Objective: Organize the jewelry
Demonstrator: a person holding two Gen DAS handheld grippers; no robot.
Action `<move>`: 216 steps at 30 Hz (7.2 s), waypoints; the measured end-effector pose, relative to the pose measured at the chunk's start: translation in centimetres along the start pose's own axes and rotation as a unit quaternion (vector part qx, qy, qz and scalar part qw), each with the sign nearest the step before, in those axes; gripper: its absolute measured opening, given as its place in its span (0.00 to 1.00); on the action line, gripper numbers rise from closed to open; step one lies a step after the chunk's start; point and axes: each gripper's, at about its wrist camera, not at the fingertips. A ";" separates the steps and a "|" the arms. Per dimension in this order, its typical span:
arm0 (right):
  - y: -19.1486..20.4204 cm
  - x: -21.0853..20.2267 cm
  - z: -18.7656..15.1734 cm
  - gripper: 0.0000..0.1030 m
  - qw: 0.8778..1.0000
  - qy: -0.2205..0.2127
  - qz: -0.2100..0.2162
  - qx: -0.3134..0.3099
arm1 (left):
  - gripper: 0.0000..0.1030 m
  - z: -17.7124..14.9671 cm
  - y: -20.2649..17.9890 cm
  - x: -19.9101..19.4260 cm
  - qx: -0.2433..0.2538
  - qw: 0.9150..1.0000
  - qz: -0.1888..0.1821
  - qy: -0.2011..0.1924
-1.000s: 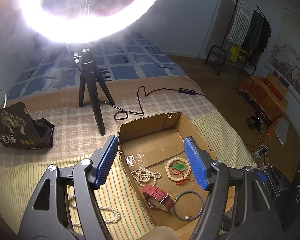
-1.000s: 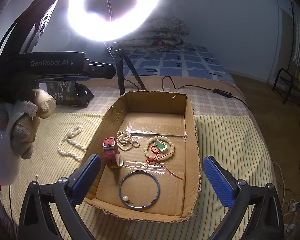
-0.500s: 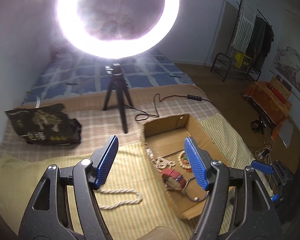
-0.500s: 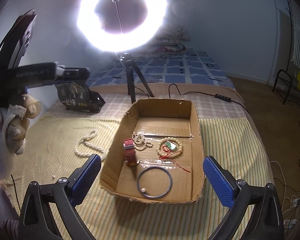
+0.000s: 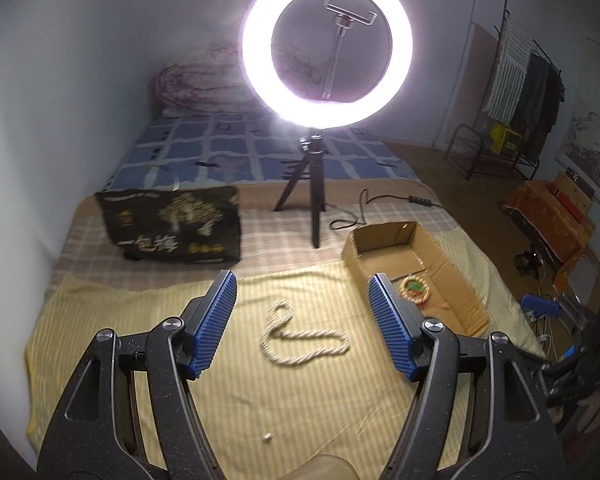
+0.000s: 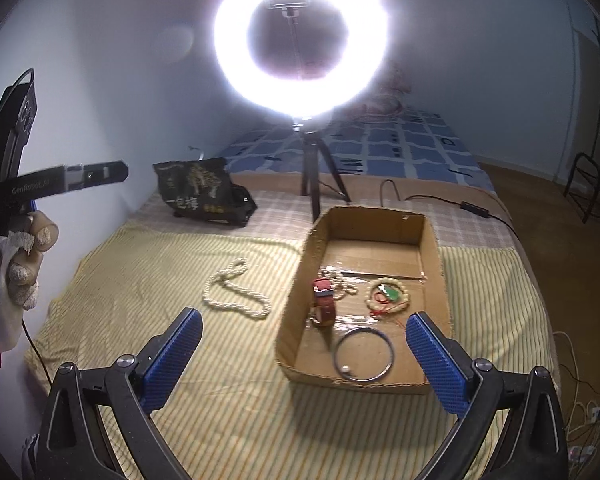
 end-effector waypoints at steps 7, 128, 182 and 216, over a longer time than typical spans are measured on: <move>2.6 0.3 0.2 0.94 0.999 0.010 0.012 -0.031 | 0.68 -3.6 3.6 -2.4 -0.019 1.000 0.012 0.008; 2.2 -2.2 -1.4 0.05 0.991 0.031 0.130 0.009 | 0.06 -13.0 -1.7 -1.2 0.037 0.997 -0.058 0.039; -12.7 7.7 6.1 0.06 0.997 0.021 0.048 0.049 | 0.06 2.5 -11.4 20.7 0.019 0.994 -0.095 0.056; -11.1 5.2 4.1 1.00 0.996 0.000 -0.075 0.058 | 0.72 3.1 -12.3 16.6 0.041 0.997 -0.060 0.014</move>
Point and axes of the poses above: each gripper's, at about its wrist camera, not at the fingertips, and x roughly the way its jaws point, y to its left, z to its top
